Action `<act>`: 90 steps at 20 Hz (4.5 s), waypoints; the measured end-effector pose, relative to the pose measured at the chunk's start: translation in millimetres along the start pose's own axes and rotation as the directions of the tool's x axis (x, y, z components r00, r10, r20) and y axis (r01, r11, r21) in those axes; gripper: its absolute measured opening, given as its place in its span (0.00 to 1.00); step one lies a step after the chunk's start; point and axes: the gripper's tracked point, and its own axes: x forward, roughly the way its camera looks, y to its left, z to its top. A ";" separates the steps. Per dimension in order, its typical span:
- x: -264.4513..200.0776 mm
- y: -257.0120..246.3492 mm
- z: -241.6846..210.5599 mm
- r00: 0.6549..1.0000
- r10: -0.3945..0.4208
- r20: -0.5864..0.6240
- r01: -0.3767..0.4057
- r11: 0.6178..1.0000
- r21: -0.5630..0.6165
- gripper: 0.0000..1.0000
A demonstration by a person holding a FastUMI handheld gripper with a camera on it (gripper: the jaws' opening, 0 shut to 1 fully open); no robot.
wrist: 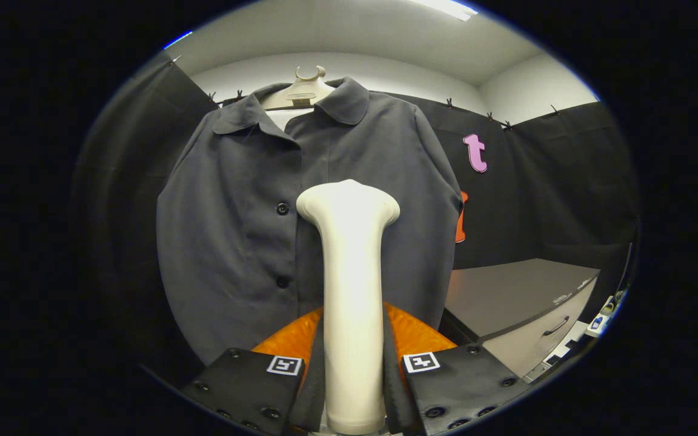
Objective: Iron the clothes twice with a garment steamer, once on the left side and once on the right side.
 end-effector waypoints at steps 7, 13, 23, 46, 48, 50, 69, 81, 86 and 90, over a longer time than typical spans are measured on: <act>-17.9 1.0 -40.6 0.998 0.014 -0.066 -0.015 1.000 -0.015 0.47; -26.3 2.0 -72.2 0.992 0.018 -0.123 -0.021 1.000 -0.018 0.47; -48.4 -2.2 -133.4 0.971 0.026 -0.237 -0.029 1.000 -0.010 0.47; -91.9 2.8 -227.1 0.906 0.033 -0.423 -0.034 0.999 0.007 0.47; -91.6 5.5 -220.1 0.911 0.043 -0.411 -0.039 0.999 0.019 0.47; -90.4 9.3 -204.5 0.920 0.058 -0.387 -0.045 0.998 0.043 0.47; -60.7 84.2 46.7 0.974 0.212 0.079 -0.212 0.977 -0.011 0.47; -14.0 158.3 54.1 0.941 0.329 0.083 -0.321 0.942 -0.093 0.47; -3.9 163.1 36.7 0.942 0.330 0.053 -0.324 0.941 -0.096 0.46; -4.9 162.3 28.2 0.940 0.338 0.041 -0.333 0.938 -0.096 0.47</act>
